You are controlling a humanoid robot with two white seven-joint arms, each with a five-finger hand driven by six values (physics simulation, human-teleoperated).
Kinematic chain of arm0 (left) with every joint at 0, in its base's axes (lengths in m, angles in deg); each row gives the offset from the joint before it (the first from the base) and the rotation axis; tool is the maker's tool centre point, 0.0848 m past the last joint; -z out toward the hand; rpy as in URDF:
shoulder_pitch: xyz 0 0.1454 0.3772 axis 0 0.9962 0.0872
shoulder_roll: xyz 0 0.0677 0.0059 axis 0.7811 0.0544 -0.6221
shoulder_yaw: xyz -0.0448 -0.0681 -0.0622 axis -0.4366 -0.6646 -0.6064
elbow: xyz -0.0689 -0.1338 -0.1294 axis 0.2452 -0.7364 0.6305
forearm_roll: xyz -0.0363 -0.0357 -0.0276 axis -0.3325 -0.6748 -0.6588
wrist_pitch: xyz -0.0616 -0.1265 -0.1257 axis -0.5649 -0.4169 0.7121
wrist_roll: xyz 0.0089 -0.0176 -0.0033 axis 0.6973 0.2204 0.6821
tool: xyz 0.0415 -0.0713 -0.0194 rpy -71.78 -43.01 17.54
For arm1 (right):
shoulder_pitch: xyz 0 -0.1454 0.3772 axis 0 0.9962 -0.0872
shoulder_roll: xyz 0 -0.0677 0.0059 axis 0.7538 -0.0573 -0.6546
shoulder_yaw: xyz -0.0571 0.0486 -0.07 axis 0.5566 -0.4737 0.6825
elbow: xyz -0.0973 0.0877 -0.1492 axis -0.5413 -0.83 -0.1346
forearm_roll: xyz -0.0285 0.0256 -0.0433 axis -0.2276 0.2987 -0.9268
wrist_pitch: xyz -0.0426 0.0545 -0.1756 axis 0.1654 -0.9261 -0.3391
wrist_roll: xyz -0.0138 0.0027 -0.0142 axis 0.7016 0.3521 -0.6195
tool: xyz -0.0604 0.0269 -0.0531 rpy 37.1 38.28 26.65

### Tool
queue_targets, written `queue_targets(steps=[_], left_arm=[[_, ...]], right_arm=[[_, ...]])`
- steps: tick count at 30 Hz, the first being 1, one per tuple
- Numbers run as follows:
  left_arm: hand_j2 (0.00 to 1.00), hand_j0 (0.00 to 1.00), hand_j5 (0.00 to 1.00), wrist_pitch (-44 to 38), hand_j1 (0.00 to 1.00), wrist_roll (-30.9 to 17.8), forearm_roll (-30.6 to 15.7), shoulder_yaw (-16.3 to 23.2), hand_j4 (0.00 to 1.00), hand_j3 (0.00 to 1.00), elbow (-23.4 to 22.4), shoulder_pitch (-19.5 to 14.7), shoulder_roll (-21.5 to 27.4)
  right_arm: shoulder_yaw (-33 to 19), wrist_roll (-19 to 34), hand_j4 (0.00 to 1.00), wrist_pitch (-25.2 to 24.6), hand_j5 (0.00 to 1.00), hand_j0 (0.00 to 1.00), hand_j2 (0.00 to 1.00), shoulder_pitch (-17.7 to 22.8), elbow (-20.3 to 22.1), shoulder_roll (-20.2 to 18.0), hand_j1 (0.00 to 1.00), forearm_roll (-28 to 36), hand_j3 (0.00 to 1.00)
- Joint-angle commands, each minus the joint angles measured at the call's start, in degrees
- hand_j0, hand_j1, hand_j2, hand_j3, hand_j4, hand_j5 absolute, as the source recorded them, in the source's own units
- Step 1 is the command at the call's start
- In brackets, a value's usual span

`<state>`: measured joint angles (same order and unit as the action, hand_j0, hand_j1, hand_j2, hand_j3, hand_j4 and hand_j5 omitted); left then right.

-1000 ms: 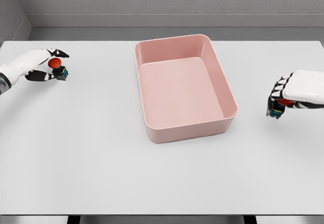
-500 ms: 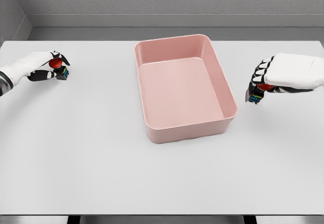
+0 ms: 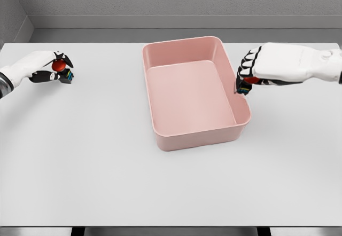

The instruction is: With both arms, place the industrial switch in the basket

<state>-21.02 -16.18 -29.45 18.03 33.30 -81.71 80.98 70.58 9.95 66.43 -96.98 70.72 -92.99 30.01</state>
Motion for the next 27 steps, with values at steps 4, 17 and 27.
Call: queue_targets(steps=[4,17,27], left_arm=[[0.50,0.50,0.50,-0.1,0.50,0.0,-0.4,-0.2,0.50,0.50,0.6,-0.4,0.1],[0.46,0.46,0.46,-0.1,0.46,0.1,-0.6,-0.3,0.46,0.46,1.7,-1.1,0.5],[0.46,0.46,0.46,-0.1,0.46,0.1,-0.7,-0.4,0.46,0.46,4.0,-2.0,0.6]], right_arm=[[0.0,0.1,0.54,-0.1,0.54,0.54,0.54,-0.6,-1.8,4.6,0.54,-0.6,0.54],[0.2,2.1,0.73,-0.1,0.73,0.73,0.73,-1.8,-10.2,15.5,0.73,-2.9,0.73],[0.3,2.1,1.00,-0.1,1.00,1.00,1.00,-1.5,-13.8,18.7,1.00,-3.0,1.00]])
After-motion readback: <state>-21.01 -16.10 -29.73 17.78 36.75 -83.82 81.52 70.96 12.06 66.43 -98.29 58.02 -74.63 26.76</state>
